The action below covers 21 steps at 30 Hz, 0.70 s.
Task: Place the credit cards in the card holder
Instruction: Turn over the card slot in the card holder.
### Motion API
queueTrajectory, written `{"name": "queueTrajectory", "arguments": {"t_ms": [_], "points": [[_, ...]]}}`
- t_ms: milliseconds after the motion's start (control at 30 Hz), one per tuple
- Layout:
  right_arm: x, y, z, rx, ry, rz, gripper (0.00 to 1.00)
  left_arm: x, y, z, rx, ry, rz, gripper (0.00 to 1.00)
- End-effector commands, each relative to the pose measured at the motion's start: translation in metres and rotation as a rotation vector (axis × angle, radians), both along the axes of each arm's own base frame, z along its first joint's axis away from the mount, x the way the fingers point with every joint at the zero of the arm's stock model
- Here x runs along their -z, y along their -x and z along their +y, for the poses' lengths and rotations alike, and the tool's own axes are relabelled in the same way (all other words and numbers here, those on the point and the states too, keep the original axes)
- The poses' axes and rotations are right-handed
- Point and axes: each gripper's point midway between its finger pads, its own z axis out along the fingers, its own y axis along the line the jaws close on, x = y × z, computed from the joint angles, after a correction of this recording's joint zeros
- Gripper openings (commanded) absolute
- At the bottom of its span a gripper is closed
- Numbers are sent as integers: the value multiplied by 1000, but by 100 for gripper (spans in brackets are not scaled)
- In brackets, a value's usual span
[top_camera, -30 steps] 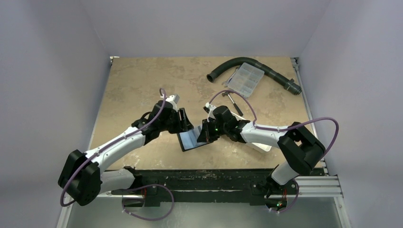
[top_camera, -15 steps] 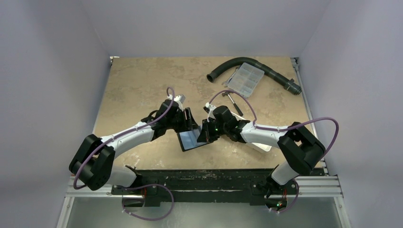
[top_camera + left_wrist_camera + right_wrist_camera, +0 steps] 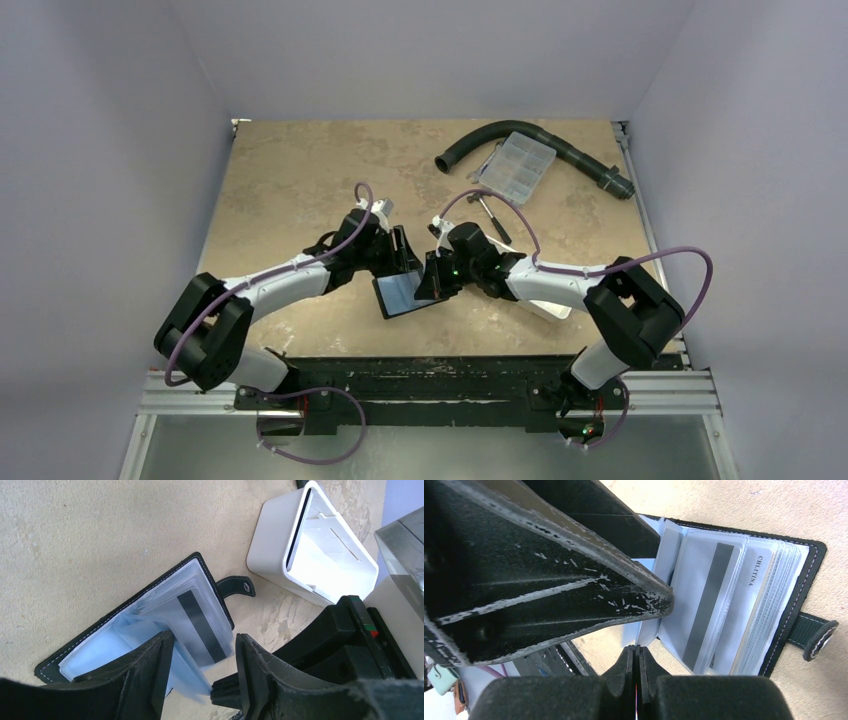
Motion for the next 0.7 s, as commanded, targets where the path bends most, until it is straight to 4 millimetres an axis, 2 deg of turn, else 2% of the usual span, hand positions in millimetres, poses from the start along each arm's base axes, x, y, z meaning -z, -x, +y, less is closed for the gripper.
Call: {"name": "queueTrajectory", "arguments": {"t_ms": [0,200,367,500,667], "points": [[-1,-13,0,15,34,-54,5,-3,-4,-7,11,28,-22,52],[1,-16,-6,30,73,-68,19,15,10,10,1,-33,4,52],[6,-21,-16,56,136,-83,30,25,18,14,4,-43,30,52],[3,-27,-24,84,179,-112,38,17,19,18,-3,-48,13,53],[2,-28,-29,99,195,-123,41,-5,18,25,-13,-70,-20,54]]}}
